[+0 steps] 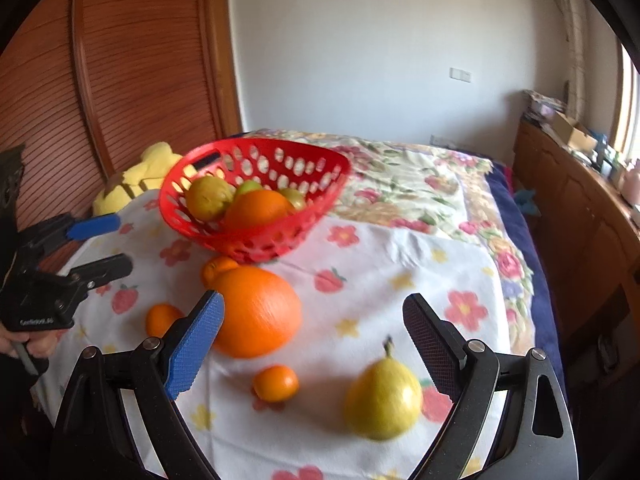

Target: Organize fruits

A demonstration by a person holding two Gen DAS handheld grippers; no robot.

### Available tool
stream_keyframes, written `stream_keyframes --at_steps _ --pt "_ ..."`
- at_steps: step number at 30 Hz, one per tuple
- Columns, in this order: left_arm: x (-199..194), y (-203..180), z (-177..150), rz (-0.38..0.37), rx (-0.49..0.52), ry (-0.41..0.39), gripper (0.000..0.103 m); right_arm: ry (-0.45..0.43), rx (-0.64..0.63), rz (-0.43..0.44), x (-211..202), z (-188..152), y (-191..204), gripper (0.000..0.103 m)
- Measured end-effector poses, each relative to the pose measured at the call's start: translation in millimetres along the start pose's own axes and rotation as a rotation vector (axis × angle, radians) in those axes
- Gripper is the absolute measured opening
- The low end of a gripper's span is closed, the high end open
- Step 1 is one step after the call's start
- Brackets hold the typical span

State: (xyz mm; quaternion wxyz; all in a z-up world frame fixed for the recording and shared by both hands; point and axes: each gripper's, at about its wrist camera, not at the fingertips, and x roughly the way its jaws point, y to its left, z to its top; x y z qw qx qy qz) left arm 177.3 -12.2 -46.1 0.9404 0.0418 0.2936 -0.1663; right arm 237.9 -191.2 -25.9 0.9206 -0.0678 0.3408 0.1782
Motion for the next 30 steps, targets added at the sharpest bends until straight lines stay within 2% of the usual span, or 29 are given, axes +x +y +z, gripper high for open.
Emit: stream_keyframes --at_steps 6,15,18,25,30 --pt "5.7 -10.0 -17.8 0.005 -0.001 0.026 0.07 0.012 0.056 -0.037 -4.5 -25.8 -18.8 0.093" --pt "16.1 -15.1 -23.8 0.014 0.023 0.056 0.07 0.058 0.115 -0.055 7.8 -55.1 -33.6 0.085" --pt "19.9 -14.6 -26.1 0.015 0.024 0.065 0.07 0.074 0.113 -0.067 14.1 -58.1 -33.9 0.084" --pt "28.3 -15.5 -32.2 0.014 0.021 0.1 0.07 0.107 0.122 -0.085 26.2 -58.9 -39.5 0.073" --pt "30.5 -15.0 -32.9 0.014 0.017 0.111 0.07 0.127 0.13 -0.087 32.7 -62.2 -40.6 0.071"
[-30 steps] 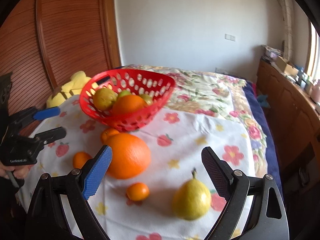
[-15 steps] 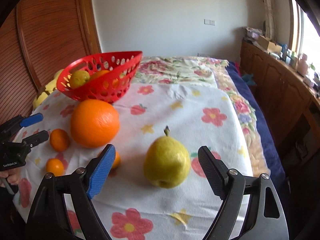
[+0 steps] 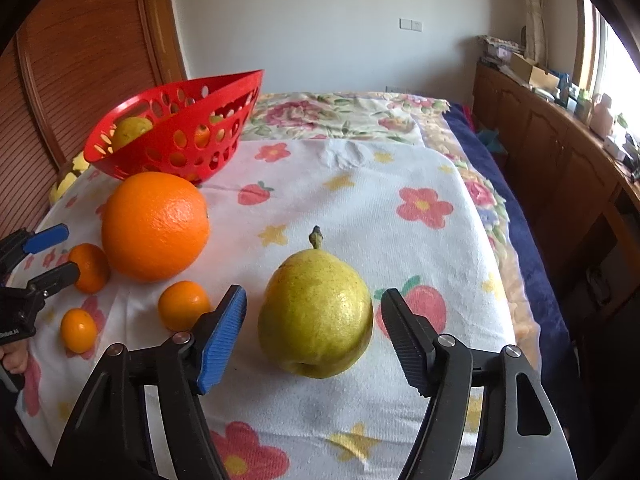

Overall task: Organize fruits
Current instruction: 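Close the right tool around the yellow pear on the cloth, then close the left tool on a medium orange and lift it while the right tool lifts the pear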

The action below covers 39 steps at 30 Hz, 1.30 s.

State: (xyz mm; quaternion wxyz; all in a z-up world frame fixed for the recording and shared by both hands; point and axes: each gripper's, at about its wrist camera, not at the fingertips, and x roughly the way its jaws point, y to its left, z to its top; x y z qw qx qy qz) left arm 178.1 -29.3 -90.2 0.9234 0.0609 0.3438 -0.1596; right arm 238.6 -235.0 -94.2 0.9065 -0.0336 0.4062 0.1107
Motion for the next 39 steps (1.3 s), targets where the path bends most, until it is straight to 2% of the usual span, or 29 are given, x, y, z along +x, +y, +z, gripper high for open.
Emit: stream_keyframes --at_steps 3,4,13,29,33,39 --pt "3.2 -1.2 0.2 -0.004 0.008 0.013 0.07 0.017 0.002 -0.001 5.2 -1.6 0.5 0.066" --pt "3.4 -1.9 0.1 -0.004 0.012 0.014 0.07 0.024 -0.003 -0.004 7.1 -2.6 1.2 0.061" --pt "5.0 -4.0 0.3 0.0 0.025 0.02 0.07 0.012 0.012 0.019 -1.1 -13.3 -1.1 0.06" --pt "10.4 -5.7 -0.6 0.007 0.032 0.05 0.069 -0.028 0.039 0.079 -30.8 -52.5 23.8 0.06" --pt "11.8 -6.6 -0.5 0.0 0.034 0.057 0.062 -0.04 0.025 0.062 -35.4 -58.7 28.9 0.06" --pt "15.0 -8.7 -1.1 0.003 0.044 0.07 0.061 -0.05 0.021 0.057 -35.3 -60.0 29.7 0.06"
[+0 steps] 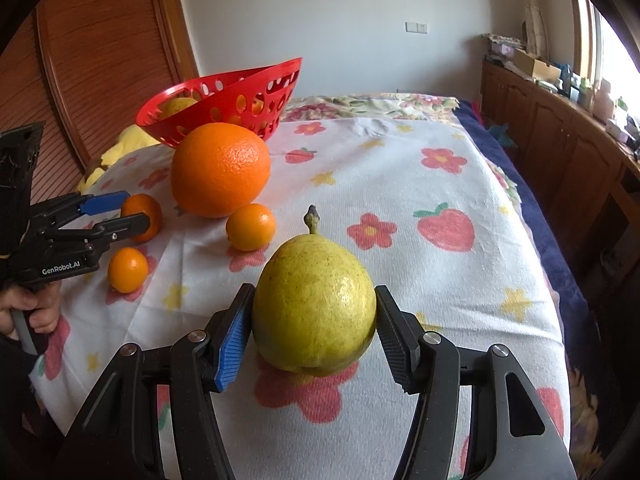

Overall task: Organize fruits
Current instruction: 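Close the left tool on a medium orange and lift it while the right tool lifts the pear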

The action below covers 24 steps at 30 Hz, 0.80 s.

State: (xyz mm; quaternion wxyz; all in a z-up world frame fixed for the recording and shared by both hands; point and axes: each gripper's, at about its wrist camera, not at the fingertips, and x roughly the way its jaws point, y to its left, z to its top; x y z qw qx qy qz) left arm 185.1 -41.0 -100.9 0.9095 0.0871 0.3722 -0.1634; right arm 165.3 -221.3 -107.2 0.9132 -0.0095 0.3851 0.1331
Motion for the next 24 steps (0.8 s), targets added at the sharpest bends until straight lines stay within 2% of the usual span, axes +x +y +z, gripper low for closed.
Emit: stream_keyframes --at_steps 4,9,24 --pt "0.6 -2.3 0.1 -0.004 0.004 0.008 0.056 -0.005 -0.009 -0.01 -0.1 -0.6 0.9 0.06" --pt "1.2 -4.8 0.0 -0.03 0.001 0.013 0.045 -0.005 -0.006 -0.007 0.0 -0.6 1.6 0.06" --pt "-9.5 2.7 -3.5 -0.025 -0.033 -0.018 0.043 -0.006 -0.002 -0.004 0.3 -0.5 1.0 0.06"
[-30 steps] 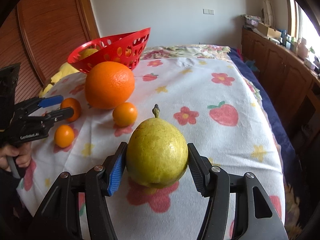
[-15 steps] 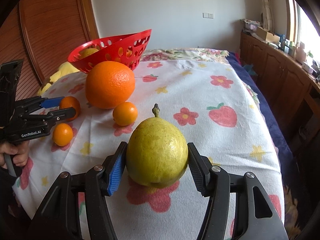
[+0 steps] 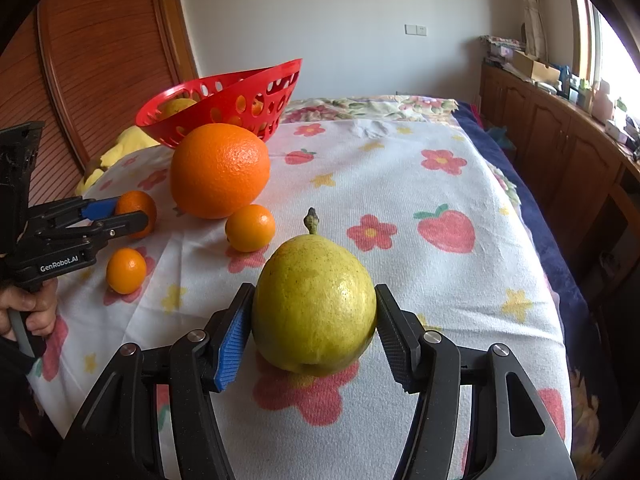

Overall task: Organize fruits
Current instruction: 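Close the left tool on a medium orange and lift it while the right tool lifts the pear, then carry the orange and pear over the red basket and open both tools to drop them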

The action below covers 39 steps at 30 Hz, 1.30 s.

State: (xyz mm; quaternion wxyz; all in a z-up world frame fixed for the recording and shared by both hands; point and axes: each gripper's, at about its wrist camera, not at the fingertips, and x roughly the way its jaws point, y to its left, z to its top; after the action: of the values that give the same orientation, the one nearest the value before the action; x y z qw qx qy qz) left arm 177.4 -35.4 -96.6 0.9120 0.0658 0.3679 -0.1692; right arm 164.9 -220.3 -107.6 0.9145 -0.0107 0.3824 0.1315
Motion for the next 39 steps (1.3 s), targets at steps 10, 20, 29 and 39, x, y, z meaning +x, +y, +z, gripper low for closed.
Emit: stream_keyframes --at_steps 10,20,29,39 --pt "-25.4 -0.5 8.3 -0.013 -0.005 -0.051 0.043 -0.005 -0.001 -0.006 -0.6 0.8 1.2 0.06" --pt "-45.5 0.1 18.8 -0.013 -0.001 -0.099 0.043 -0.007 0.002 0.006 -2.8 1.3 -0.2 0.06" --pt "-53.6 7.7 24.9 0.005 -0.013 -0.127 0.043 -0.033 -0.008 0.001 -12.2 13.3 -5.3 0.06" --pt "-62.8 18.3 35.8 0.025 -0.022 -0.159 0.043 -0.105 -0.051 0.012 -31.5 49.6 1.4 0.06"
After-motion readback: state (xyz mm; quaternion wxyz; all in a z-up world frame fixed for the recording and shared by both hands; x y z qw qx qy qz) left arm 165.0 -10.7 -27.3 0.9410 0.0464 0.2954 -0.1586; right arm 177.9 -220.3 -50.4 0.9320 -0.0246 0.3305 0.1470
